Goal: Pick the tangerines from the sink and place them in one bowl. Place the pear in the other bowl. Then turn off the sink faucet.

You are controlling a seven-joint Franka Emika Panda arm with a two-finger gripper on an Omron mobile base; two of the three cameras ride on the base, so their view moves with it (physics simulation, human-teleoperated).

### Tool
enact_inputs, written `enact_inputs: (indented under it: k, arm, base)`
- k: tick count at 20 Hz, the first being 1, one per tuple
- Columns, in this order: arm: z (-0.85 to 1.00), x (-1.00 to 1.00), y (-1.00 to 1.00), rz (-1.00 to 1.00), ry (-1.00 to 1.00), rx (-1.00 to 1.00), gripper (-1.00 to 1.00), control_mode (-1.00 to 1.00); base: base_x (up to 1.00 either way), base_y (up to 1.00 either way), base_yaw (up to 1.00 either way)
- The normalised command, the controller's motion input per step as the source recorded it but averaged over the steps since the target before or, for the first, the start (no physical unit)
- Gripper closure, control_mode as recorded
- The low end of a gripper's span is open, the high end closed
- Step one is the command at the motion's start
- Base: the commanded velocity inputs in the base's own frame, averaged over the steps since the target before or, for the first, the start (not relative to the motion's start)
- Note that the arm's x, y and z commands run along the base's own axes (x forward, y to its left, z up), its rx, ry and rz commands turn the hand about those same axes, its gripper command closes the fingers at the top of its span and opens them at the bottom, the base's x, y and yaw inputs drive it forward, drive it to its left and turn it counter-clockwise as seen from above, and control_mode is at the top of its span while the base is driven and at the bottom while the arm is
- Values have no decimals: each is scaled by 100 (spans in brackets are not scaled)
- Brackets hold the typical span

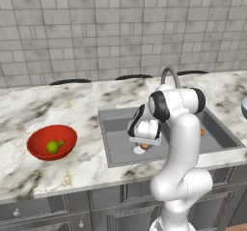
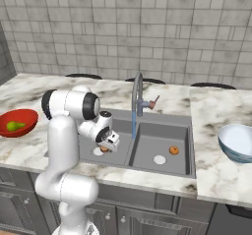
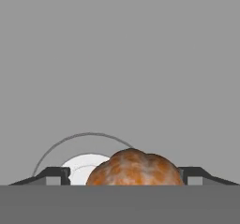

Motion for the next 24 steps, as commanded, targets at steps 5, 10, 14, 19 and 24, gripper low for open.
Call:
enact_inputs:
  k: [5,10,14,19,24]
  arm:
    - [-26,0,-2,0,-1,0,100,-100]
    - [34,-28,-23,0,-19,0,100,-100]
    - [91,-45,-23,0,-30,-1,100,-100]
    - [99,-50,-22,0,-24,-2,100,-100]
    - [99,-47,-37,-9,-11,-4,100,-100]
  base:
    - [0,0,0]
    - [0,0,0]
    - [0,0,0]
    - [0,0,0]
    - [0,0,0]
